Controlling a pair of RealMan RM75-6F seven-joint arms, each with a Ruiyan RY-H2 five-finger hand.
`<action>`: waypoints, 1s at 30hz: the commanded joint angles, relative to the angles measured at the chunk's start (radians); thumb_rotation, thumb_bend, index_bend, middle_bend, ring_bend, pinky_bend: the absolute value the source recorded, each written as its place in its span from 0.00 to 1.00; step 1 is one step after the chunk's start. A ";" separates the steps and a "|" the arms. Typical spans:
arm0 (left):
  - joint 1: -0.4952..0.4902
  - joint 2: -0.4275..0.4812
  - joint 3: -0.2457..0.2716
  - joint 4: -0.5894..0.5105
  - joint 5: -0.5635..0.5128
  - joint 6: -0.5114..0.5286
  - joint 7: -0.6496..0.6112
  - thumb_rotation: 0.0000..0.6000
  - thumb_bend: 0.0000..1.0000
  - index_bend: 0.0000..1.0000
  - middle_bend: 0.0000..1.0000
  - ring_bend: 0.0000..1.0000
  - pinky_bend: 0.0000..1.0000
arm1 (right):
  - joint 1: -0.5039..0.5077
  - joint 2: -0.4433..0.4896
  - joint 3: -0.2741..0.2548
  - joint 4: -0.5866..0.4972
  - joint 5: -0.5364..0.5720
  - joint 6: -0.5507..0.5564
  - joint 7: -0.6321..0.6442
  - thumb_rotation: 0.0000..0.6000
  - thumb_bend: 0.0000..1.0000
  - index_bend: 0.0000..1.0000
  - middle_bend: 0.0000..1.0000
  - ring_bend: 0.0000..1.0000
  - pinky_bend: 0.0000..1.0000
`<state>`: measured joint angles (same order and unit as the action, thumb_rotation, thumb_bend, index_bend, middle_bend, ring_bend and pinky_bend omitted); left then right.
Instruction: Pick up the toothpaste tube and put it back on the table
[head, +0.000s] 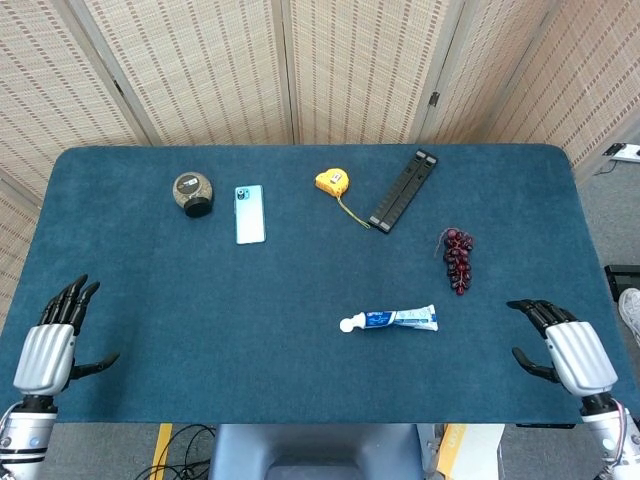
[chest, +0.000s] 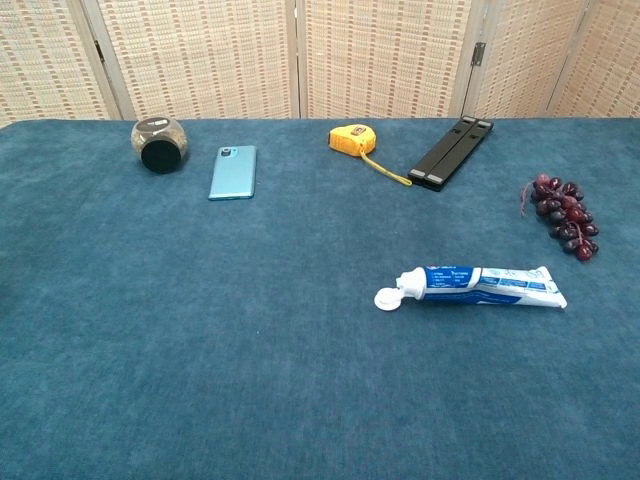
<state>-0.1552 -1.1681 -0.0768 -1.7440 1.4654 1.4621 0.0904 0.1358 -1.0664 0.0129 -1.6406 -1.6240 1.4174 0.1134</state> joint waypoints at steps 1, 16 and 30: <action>0.001 0.001 0.001 0.001 0.001 0.000 -0.004 1.00 0.09 0.00 0.00 0.02 0.14 | 0.043 -0.018 0.013 -0.022 0.011 -0.059 -0.047 1.00 0.26 0.21 0.30 0.24 0.36; 0.006 0.006 0.002 0.019 -0.001 0.002 -0.034 1.00 0.09 0.00 0.00 0.02 0.14 | 0.275 -0.211 0.094 0.012 0.151 -0.374 -0.254 1.00 0.23 0.21 0.32 0.27 0.41; 0.020 0.007 0.008 0.041 -0.004 0.010 -0.063 1.00 0.09 0.00 0.00 0.02 0.14 | 0.410 -0.393 0.117 0.159 0.299 -0.531 -0.401 1.00 0.25 0.24 0.34 0.29 0.46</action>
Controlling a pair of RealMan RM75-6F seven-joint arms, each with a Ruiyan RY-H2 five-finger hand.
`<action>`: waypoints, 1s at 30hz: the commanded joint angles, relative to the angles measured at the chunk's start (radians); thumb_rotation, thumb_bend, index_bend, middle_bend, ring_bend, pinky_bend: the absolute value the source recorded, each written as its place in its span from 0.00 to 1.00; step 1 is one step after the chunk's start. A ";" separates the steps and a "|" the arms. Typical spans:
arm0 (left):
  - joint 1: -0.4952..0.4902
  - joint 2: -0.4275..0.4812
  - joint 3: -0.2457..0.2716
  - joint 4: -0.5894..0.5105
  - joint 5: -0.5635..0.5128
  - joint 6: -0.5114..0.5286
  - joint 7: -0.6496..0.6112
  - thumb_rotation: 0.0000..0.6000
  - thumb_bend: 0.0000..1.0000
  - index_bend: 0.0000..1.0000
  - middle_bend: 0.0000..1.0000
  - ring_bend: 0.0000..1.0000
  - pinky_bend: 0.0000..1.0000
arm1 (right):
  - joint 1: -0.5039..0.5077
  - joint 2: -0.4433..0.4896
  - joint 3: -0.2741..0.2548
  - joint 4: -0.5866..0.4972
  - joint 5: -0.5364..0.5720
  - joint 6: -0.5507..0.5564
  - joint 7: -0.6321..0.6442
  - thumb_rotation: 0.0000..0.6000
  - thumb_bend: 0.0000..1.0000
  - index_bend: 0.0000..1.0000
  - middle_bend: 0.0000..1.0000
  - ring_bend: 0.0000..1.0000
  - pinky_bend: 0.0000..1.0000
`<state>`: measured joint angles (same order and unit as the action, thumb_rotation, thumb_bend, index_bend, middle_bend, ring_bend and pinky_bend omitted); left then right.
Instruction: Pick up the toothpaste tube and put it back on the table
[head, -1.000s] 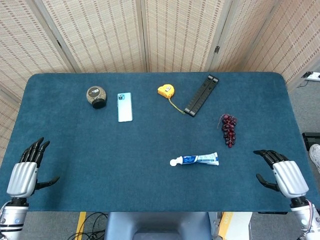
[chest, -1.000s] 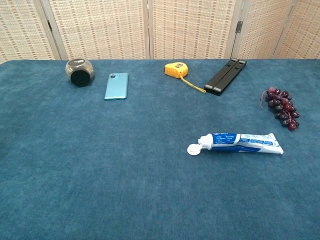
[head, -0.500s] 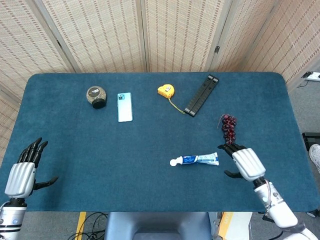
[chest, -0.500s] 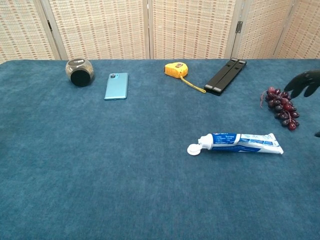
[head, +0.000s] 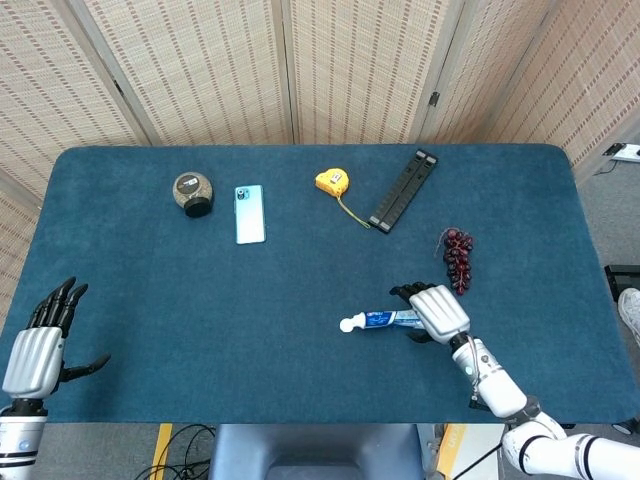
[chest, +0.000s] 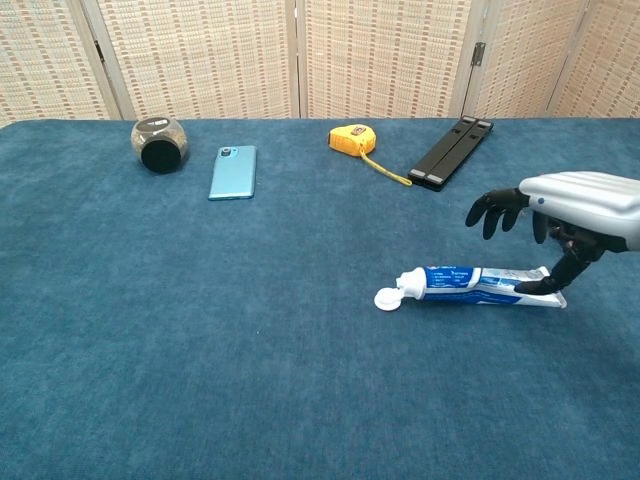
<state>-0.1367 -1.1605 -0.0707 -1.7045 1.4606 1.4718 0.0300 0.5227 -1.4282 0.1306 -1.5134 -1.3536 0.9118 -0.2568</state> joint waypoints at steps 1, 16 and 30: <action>0.002 -0.001 0.002 0.004 0.000 0.000 -0.004 1.00 0.09 0.00 0.00 0.02 0.14 | 0.028 -0.043 -0.002 0.042 0.037 -0.030 -0.036 1.00 0.25 0.24 0.34 0.29 0.46; 0.002 -0.006 0.000 0.016 0.002 -0.003 -0.012 1.00 0.09 0.00 0.00 0.02 0.14 | 0.076 -0.119 -0.017 0.112 0.090 -0.049 -0.083 1.00 0.31 0.32 0.40 0.34 0.47; 0.001 -0.011 -0.002 0.031 0.002 -0.004 -0.021 1.00 0.09 0.01 0.00 0.02 0.14 | 0.102 -0.152 -0.015 0.110 0.130 -0.038 -0.107 1.00 0.53 0.53 0.57 0.48 0.57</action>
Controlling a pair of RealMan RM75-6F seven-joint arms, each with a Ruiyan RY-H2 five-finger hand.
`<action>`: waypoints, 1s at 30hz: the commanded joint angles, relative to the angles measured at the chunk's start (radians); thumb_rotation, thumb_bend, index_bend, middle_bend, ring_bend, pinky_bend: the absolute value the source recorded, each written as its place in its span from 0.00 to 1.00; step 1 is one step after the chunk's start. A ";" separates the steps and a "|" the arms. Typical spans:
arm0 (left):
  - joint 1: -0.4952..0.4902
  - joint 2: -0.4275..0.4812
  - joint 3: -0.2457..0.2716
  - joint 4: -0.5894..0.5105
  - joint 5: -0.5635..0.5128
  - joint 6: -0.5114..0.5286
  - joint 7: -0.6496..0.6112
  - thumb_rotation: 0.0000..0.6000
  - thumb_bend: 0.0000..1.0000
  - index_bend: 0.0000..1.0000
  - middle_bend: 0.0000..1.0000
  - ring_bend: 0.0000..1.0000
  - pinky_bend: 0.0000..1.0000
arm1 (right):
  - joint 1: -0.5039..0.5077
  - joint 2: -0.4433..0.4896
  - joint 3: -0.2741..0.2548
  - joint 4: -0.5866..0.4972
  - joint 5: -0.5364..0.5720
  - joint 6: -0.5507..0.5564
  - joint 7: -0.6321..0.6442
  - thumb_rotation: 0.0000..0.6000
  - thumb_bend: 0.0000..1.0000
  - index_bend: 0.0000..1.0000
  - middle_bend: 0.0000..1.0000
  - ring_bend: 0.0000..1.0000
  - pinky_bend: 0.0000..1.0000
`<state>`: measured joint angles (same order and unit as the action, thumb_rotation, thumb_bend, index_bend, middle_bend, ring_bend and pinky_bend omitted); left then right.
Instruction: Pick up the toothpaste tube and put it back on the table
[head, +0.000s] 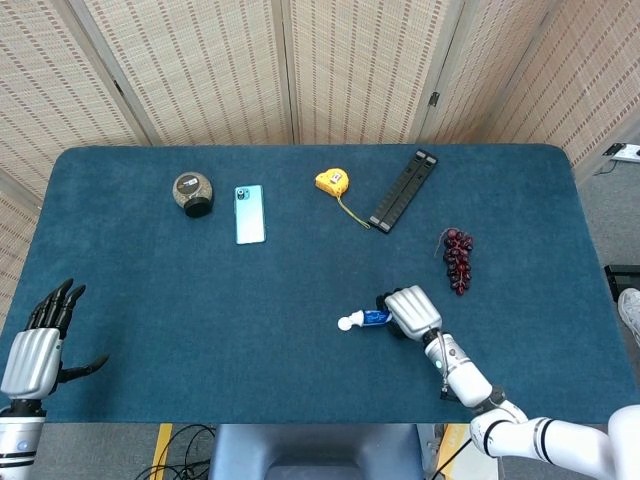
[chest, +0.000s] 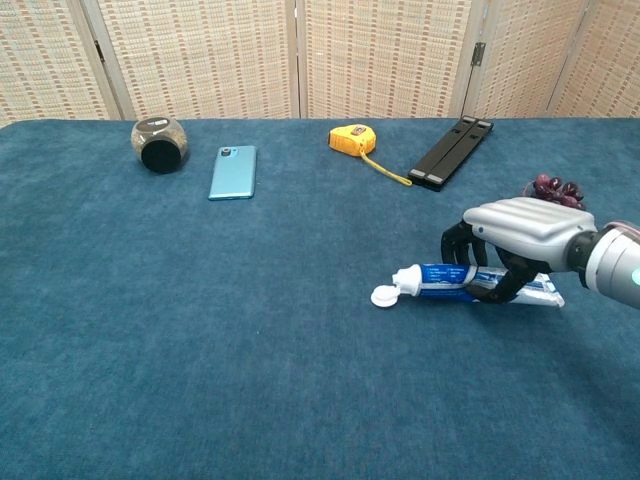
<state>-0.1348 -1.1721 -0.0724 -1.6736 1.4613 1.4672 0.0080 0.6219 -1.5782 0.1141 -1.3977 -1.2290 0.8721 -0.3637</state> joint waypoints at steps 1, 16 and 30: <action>-0.001 0.001 -0.002 0.000 0.002 0.001 0.001 1.00 0.09 0.01 0.00 0.02 0.14 | 0.004 -0.001 -0.001 -0.008 0.006 0.003 -0.007 1.00 0.54 0.53 0.57 0.49 0.57; -0.046 0.032 -0.029 -0.030 0.026 -0.026 0.008 1.00 0.09 0.01 0.00 0.02 0.14 | -0.004 0.022 0.008 -0.064 -0.093 0.079 0.172 1.00 0.63 0.65 0.67 0.59 0.64; -0.182 0.034 -0.072 -0.024 0.101 -0.125 0.003 1.00 0.09 0.00 0.00 0.02 0.14 | 0.018 0.016 0.048 -0.117 -0.283 0.200 0.604 1.00 0.70 0.67 0.69 0.60 0.66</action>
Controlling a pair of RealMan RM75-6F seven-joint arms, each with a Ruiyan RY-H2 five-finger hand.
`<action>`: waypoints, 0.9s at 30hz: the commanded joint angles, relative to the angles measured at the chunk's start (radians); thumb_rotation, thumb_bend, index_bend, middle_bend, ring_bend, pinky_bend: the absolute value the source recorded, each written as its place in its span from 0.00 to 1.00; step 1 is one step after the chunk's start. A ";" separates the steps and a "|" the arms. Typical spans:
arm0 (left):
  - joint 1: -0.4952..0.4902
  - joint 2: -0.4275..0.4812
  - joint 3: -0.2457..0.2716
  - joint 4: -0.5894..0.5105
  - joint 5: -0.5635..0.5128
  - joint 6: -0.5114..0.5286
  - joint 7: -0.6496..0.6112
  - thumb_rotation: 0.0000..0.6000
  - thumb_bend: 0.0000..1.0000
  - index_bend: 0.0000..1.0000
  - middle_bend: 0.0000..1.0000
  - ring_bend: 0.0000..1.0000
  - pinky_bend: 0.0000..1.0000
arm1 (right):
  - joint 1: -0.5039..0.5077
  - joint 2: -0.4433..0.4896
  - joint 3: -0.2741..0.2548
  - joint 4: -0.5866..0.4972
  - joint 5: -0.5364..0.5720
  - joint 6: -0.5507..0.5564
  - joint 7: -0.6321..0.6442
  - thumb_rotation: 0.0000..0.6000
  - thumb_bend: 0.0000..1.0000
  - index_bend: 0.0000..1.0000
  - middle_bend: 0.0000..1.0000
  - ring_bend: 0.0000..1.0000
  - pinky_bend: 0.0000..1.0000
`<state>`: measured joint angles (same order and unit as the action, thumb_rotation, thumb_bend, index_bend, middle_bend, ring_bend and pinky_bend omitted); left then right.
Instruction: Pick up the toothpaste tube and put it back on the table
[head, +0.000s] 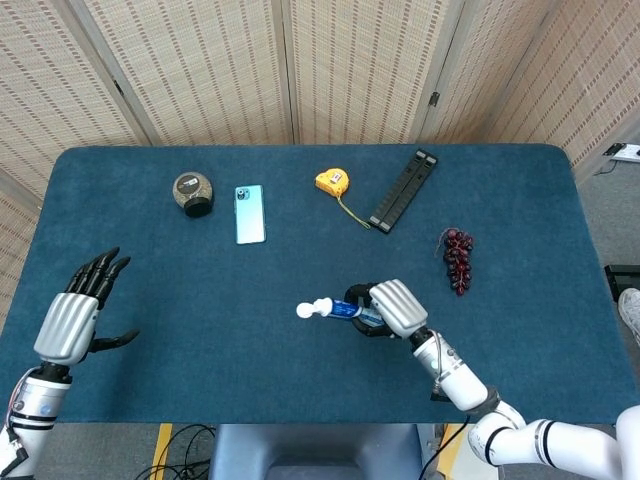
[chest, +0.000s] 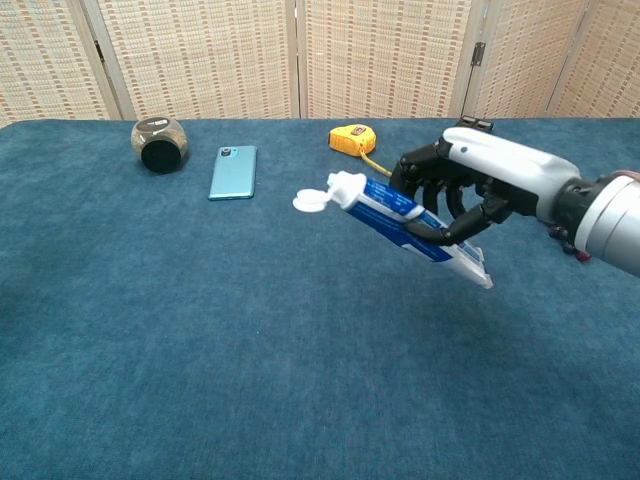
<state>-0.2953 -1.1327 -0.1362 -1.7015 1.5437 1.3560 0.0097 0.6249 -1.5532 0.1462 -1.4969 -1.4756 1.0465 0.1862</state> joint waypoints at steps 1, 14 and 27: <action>-0.036 -0.010 -0.011 0.005 0.031 -0.020 0.001 1.00 0.09 0.00 0.00 0.02 0.14 | 0.023 -0.015 0.021 -0.022 -0.040 0.026 0.067 1.00 0.70 0.67 0.69 0.60 0.67; -0.165 -0.110 -0.040 0.034 0.100 -0.051 -0.176 1.00 0.09 0.00 0.00 0.02 0.14 | 0.099 -0.099 0.079 -0.023 -0.011 -0.001 0.173 1.00 0.71 0.70 0.71 0.62 0.68; -0.231 -0.176 -0.054 0.019 0.094 -0.068 -0.081 1.00 0.09 0.00 0.00 0.02 0.14 | 0.136 -0.141 0.084 0.000 0.004 -0.013 0.176 1.00 0.71 0.70 0.71 0.63 0.68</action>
<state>-0.5234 -1.3055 -0.1905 -1.6813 1.6383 1.2898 -0.0741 0.7603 -1.6934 0.2298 -1.4977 -1.4723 1.0337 0.3622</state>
